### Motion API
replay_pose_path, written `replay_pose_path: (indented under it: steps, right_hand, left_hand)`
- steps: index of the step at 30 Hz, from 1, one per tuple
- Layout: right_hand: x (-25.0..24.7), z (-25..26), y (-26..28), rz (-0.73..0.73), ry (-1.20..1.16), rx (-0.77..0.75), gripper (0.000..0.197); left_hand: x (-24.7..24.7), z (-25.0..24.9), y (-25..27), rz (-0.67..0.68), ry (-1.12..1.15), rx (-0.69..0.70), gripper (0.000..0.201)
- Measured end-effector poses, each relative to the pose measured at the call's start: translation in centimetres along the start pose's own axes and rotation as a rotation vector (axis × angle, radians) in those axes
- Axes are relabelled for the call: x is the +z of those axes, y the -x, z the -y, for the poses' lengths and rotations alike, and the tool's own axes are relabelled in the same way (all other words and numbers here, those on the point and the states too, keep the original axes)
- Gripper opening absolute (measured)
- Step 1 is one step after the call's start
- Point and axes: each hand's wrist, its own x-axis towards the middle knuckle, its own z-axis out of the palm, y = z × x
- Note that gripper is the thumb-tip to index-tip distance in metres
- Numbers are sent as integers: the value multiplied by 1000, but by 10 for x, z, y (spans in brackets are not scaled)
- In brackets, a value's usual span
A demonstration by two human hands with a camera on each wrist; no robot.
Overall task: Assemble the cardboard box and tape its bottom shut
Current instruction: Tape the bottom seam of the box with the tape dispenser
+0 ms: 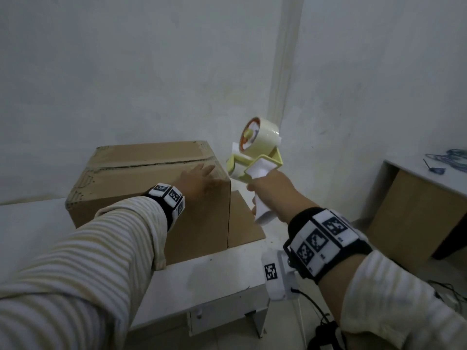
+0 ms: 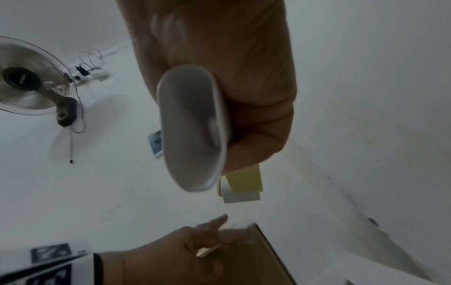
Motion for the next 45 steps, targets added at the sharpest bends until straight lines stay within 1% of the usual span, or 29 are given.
replay_pose_path:
  steps: [1,2,4,5,6,7,8,9,10,11,12,13,15,17,19,21,23,26,27,30,31,33,36,38,40,41,43,45]
  right_hand:
    - [-1,7,2,13,-26,-22,23]
    - [-2,16,4,41,-37,-33,23]
    - [2,36,7,82,-49,-64,21]
    - [6,45,8,89,-32,-100,21]
    - [9,53,8,103,-4,-138,22]
    - [13,60,8,123,33,-164,22]
    - [19,68,7,129,64,-190,19]
    - [25,77,6,137,82,-211,15]
    - [35,85,4,154,100,-230,13]
    - [46,92,2,173,101,-249,13]
    - [58,100,0,192,76,-260,15]
    - [70,108,-1,202,57,-267,16]
    - [94,125,-2,227,61,-301,15]
    - [118,141,-2,253,59,-330,15]
    - [144,158,-6,275,65,-348,16]
    - [171,174,-13,290,66,-355,13]
    - [196,191,-23,280,88,-361,17]
    - [231,219,-39,261,129,-367,16]
    - [242,227,-44,262,137,-363,14]
    - [271,245,-58,234,208,-333,15]
    - [279,249,-62,232,210,-316,13]
    - [292,255,-68,237,220,-271,11]
    - [310,260,-77,218,299,-241,17]
    - [320,262,-81,202,338,-214,8]
    - [329,263,-88,188,388,-191,17]
    - [331,264,-91,182,410,-176,17]
    - [335,268,-95,176,458,-148,3]
    - [337,270,-97,182,480,-120,10]
  left_hand:
    - [-2,0,1,-16,181,-33,55]
    - [-5,3,4,-14,277,-37,45]
    - [-17,9,8,-128,636,-124,21]
    - [-26,11,11,-180,862,-210,19]
    - [-33,14,13,-210,1087,-306,22]
    - [-40,20,16,-205,1261,-417,30]
    - [-48,27,21,-167,1381,-514,45]
    - [-56,36,26,-92,1433,-585,62]
    - [-61,48,31,-11,1468,-617,75]
    - [-68,60,37,69,1492,-632,81]
    - [-72,75,41,121,1537,-648,80]
    - [-76,90,45,132,1579,-665,73]
    - [-83,121,52,90,1655,-703,52]
    - [-87,152,58,20,1700,-719,35]
    - [-88,184,62,-7,1728,-728,28]
    - [-90,218,62,-3,1733,-735,30]
    - [-92,253,59,-16,1725,-743,32]
    - [-93,302,47,-37,1776,-714,29]
    - [-93,316,42,-34,1792,-702,26]
    - [-88,352,26,23,1777,-675,23]
    - [-85,362,19,44,1758,-670,23]
    - [-78,376,3,43,1715,-664,24]
    - [-66,388,-22,7,1630,-645,24]
    - [-58,393,-38,0,1590,-617,23]
    - [-53,397,-52,-4,1541,-580,22]
    - [-52,399,-58,-14,1498,-556,20]
    - [-52,406,-70,-39,1377,-490,19]
    - [-52,417,-80,-113,1245,-471,29]
